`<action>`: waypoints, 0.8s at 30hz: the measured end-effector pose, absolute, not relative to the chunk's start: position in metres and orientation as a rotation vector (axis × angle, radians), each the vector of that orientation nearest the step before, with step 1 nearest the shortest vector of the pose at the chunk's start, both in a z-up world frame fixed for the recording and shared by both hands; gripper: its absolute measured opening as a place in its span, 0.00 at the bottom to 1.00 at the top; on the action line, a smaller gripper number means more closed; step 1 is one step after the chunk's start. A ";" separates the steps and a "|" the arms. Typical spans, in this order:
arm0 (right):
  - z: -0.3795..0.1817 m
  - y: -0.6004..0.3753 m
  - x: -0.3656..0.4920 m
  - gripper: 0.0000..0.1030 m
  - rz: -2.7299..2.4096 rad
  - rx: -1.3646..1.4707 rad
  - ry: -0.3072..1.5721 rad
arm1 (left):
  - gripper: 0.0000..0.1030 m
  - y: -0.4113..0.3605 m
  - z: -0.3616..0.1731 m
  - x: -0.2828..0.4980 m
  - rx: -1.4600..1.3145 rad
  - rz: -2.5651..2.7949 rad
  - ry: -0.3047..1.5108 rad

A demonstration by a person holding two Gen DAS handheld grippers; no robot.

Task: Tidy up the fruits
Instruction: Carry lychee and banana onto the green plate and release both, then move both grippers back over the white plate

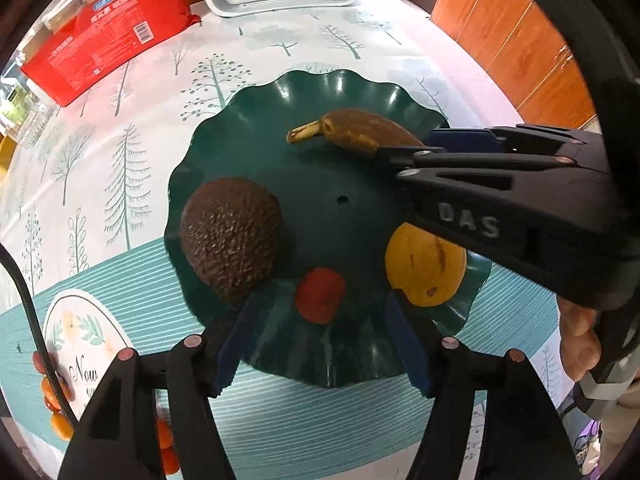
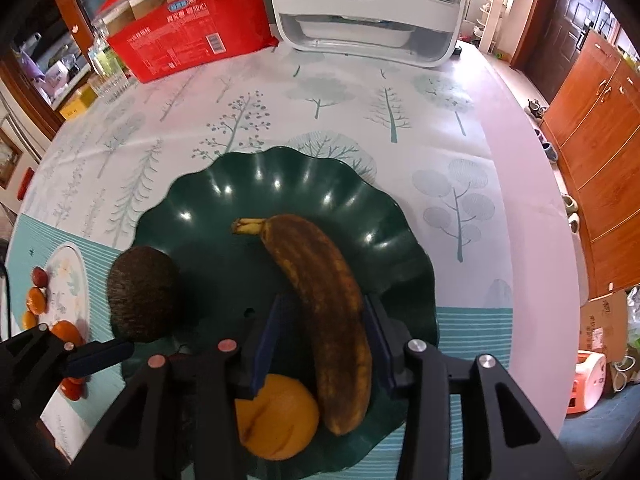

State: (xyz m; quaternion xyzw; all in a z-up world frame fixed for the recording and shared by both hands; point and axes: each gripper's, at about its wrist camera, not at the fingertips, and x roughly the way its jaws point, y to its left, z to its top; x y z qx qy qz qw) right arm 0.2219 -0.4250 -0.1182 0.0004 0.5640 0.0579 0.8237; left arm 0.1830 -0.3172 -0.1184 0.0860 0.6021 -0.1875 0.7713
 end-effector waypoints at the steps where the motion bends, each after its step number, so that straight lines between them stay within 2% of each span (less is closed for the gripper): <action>1: -0.116 -0.424 0.221 0.41 0.123 0.002 1.195 | 0.64 -0.315 -0.117 0.182 0.180 -0.406 1.308; 13: -0.094 -0.419 0.205 0.41 0.134 0.009 1.152 | 0.64 -0.298 -0.095 0.171 0.153 -0.385 1.262; 20: -0.084 -0.414 0.187 0.41 0.146 0.041 1.143 | 0.64 -0.277 -0.071 0.157 0.133 -0.361 1.145; 24: -0.070 -0.403 0.170 0.41 0.163 0.043 1.120 | 0.64 -0.257 -0.059 0.151 0.099 -0.340 1.138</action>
